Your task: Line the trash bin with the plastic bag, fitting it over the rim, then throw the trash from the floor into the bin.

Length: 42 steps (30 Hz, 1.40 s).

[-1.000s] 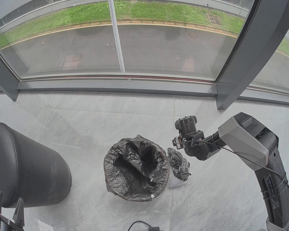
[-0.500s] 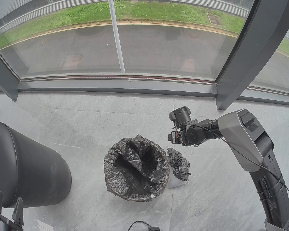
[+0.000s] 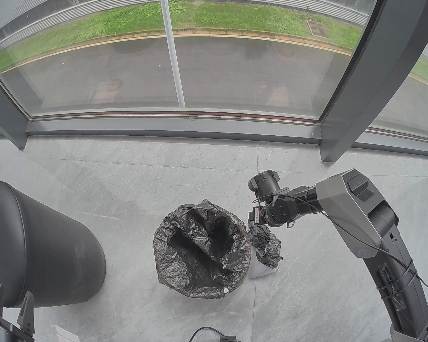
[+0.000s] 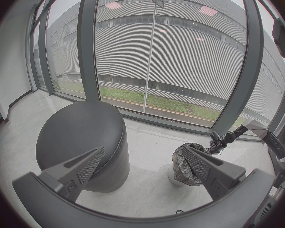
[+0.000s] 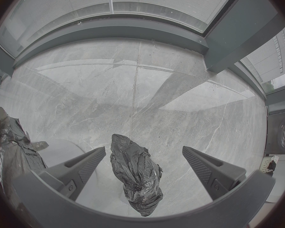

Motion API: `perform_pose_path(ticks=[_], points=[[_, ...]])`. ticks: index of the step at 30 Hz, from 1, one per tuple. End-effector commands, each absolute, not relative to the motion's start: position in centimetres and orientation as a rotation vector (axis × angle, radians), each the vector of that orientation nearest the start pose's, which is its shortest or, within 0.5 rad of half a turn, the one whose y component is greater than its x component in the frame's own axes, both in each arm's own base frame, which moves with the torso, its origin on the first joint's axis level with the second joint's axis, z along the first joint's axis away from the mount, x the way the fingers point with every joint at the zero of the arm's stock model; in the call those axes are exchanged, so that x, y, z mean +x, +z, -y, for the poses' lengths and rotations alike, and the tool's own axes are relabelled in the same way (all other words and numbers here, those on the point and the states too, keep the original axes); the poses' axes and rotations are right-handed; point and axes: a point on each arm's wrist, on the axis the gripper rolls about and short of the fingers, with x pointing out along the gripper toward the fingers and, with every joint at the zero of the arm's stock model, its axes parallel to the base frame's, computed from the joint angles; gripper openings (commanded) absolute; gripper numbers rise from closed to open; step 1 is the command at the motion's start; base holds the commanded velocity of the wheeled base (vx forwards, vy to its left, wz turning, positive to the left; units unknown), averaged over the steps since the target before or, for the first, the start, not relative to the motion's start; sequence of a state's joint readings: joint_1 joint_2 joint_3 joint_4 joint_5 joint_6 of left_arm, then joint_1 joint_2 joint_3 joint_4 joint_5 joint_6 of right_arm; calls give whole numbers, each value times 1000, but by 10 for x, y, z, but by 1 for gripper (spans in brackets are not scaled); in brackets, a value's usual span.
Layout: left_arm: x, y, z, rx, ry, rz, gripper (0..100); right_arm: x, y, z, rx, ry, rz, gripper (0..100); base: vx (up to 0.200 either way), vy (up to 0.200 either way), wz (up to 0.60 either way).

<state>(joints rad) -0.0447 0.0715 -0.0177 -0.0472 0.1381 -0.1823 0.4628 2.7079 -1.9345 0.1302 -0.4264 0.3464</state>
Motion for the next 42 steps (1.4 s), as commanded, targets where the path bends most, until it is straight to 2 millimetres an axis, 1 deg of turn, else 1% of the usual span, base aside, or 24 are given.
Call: perform_pose_path(ticks=[1, 9, 15, 20, 22, 35, 40, 42], points=[[-17, 83, -4, -180, 96, -16, 100, 463, -28, -221, -68, -106, -815, 100, 0, 0, 0], [-17, 83, -4, -183, 97, -16, 100, 469, -21, -221, -41, -83, -795, 100, 0, 0, 0], [-17, 83, -4, -185, 102, -14, 100, 472, -37, -218, -44, -94, -811, 100, 0, 0, 0], [-19, 82, -4, -180, 120, 6, 100, 472, -41, -217, -52, -97, -818, 100, 0, 0, 0], [-23, 81, -3, -179, 129, 53, 100, 472, -43, -217, -62, -95, -824, 100, 0, 0, 0], [-23, 81, -3, -181, 133, 52, 100, 467, -50, -217, -88, -100, -873, 100, 0, 0, 0], [-24, 81, -3, -182, 132, 53, 100, 464, -65, -217, -111, -104, -912, 100, 0, 0, 0], [-23, 81, -3, -182, 133, 52, 100, 463, -67, -216, -121, -107, -929, 100, 0, 0, 0]])
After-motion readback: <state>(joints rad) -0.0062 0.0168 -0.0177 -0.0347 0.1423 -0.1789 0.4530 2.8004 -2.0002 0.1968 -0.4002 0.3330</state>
